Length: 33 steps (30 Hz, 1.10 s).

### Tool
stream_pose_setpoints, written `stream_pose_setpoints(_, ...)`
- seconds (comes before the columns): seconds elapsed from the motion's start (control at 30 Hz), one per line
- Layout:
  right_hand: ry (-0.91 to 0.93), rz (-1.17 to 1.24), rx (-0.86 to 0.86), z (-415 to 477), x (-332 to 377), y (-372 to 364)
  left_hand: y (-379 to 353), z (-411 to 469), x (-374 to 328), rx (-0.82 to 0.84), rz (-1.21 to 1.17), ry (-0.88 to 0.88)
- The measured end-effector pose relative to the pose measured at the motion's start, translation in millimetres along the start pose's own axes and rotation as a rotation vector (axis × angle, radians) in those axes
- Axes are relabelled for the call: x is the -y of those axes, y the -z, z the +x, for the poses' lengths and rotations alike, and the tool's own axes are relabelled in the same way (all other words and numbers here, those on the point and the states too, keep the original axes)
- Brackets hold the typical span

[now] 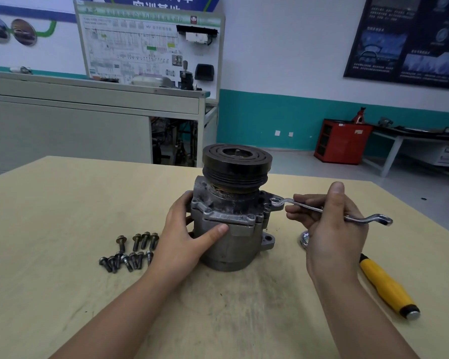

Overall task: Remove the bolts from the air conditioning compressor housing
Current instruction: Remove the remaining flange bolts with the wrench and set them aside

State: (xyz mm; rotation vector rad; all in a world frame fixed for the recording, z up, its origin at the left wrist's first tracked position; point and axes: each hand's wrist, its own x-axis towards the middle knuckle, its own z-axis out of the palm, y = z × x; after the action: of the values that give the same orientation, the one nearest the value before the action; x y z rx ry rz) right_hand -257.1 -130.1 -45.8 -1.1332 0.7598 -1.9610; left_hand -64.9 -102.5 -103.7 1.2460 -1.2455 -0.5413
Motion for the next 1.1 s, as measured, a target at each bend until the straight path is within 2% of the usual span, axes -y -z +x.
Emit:
stream_pose_setpoints(0.23, 0.261, -0.263, 0.151, -15, -5, -3, 0, 0, -1, 0.002, 0.003, -0.012)
stream_pose_setpoints(0.5, 0.3, -0.308, 0.153, -19, -7, -2, 0, 1, -1, 0.007, 0.013, -0.01)
stream_pose_setpoints(0.67, 0.246, -0.283, 0.116, -18, -5, -3, 0, 8, 0, 0.079, 0.016, 0.012)
stream_pose_setpoints(0.8, 0.083, -0.182, 0.05, -9, -5, -2, -3, 12, 3, 0.077, -0.056, 0.016)
stream_pose_setpoints(1.1, -0.091, -0.098, 0.087, 6, 2, 1, 2, 18, -3, 0.05, -0.085, -0.019)
